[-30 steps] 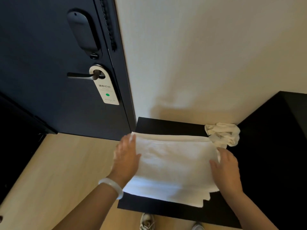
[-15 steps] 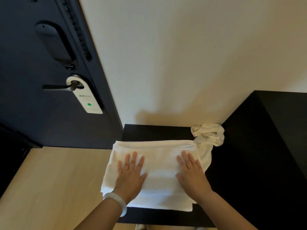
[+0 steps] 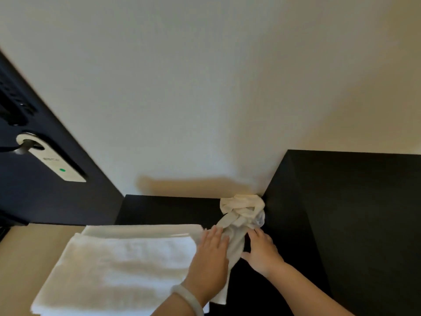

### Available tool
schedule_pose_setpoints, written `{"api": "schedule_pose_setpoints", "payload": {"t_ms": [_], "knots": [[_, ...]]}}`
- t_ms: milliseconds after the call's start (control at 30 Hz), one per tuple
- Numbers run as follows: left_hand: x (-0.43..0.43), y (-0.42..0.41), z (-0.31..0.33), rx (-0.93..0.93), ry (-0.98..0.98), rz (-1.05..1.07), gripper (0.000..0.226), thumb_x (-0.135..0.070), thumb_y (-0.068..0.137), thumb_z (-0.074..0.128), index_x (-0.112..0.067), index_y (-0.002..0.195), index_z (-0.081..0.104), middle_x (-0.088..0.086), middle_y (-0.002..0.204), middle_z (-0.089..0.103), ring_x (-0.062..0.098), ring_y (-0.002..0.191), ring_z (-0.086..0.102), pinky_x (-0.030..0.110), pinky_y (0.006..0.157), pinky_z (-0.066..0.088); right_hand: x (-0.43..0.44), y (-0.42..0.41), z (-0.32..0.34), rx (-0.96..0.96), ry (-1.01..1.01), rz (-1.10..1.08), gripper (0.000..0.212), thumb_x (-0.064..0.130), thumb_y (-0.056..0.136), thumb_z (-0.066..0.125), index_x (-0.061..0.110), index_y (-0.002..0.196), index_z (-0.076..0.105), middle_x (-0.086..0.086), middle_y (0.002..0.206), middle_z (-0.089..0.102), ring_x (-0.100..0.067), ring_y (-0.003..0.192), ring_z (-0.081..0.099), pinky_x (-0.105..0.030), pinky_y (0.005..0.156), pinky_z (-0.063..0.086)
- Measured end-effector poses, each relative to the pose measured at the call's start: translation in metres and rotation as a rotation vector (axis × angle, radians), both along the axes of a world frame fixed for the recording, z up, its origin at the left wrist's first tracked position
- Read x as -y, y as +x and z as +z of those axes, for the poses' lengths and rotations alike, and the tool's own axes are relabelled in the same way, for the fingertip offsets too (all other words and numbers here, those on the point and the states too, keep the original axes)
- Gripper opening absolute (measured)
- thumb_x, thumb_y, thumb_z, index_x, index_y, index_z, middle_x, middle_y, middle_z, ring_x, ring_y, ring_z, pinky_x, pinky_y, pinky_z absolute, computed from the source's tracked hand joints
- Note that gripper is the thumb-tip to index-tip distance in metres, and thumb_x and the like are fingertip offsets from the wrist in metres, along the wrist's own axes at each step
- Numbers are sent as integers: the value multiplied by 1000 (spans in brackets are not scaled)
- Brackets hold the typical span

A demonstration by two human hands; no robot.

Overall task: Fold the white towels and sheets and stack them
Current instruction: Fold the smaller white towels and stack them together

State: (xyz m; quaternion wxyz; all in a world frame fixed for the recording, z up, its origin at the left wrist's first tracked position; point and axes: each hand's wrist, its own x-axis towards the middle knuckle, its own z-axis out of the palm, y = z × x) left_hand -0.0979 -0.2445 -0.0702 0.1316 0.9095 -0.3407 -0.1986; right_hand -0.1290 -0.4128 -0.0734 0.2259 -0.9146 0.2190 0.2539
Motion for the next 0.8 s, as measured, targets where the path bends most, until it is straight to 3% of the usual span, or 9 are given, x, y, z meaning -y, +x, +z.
{"api": "schedule_pose_setpoints", "payload": {"t_ms": [100, 200, 400, 500, 567, 633, 700, 800], "knots": [[43, 5, -24, -131, 39, 116, 67, -16, 95, 54, -17, 154, 21, 4, 163, 11, 20, 150, 13, 29, 121, 12, 18, 16, -21, -40, 1, -29, 67, 31, 93, 63, 26, 149, 27, 1, 157, 22, -25, 139, 32, -37, 110, 38], [60, 10, -52, -339, 136, 320, 75, -16, 94, 59, -14, 154, 14, 8, 162, 12, 24, 147, 22, 32, 115, 30, 25, 32, -44, -104, -30, -12, 74, 34, 91, 66, 26, 151, 23, -1, 160, 14, -28, 139, 30, -39, 111, 36], [86, 47, -114, -380, 250, 455, 105, -33, 90, 68, -20, 155, -12, 6, 164, -14, 30, 151, -7, 48, 119, 16, 45, 88, -89, -119, -178, 131, 102, 37, 89, 70, 33, 156, -8, -2, 163, -20, -38, 150, -9, -58, 120, 11], [95, 62, -147, -371, 272, 451, 113, -38, 87, 71, -27, 153, -20, 4, 163, -19, 33, 151, -7, 54, 118, 16, 47, 104, -122, -131, -189, 124, 110, 44, 88, 70, 36, 154, -17, -1, 160, -31, -41, 148, -16, -64, 118, 10], [94, 63, -166, -338, 310, 451, 113, -39, 87, 71, -29, 153, -20, 5, 164, -16, 34, 151, 3, 53, 117, 19, 46, 106, -145, -139, -148, 65, 109, 42, 88, 70, 39, 153, -17, 1, 159, -32, -42, 148, -15, -65, 117, 12], [88, 66, -181, -240, 370, 432, 103, -36, 90, 65, -28, 155, -15, 8, 164, -3, 32, 145, 20, 49, 114, 23, 47, 107, -165, -147, -125, 35, 104, 41, 88, 70, 42, 154, -9, 1, 162, -23, -42, 148, -10, -62, 117, 17], [81, 69, -192, -132, 395, 402, 86, -32, 93, 57, -25, 156, -1, 10, 158, 17, 30, 135, 34, 45, 109, 28, 49, 102, -179, -61, -182, 52, 85, 44, 88, 67, 41, 152, 12, -2, 160, 2, -40, 144, 8, -55, 114, 28], [80, 62, -194, -160, 301, 404, 51, -22, 99, 44, -21, 147, 27, 9, 133, 50, 27, 117, 52, 40, 99, 37, 48, 89, -188, 28, -210, -18, 53, 29, 90, 65, 33, 134, 36, -5, 143, 29, -34, 128, 30, -40, 97, 44]]}}
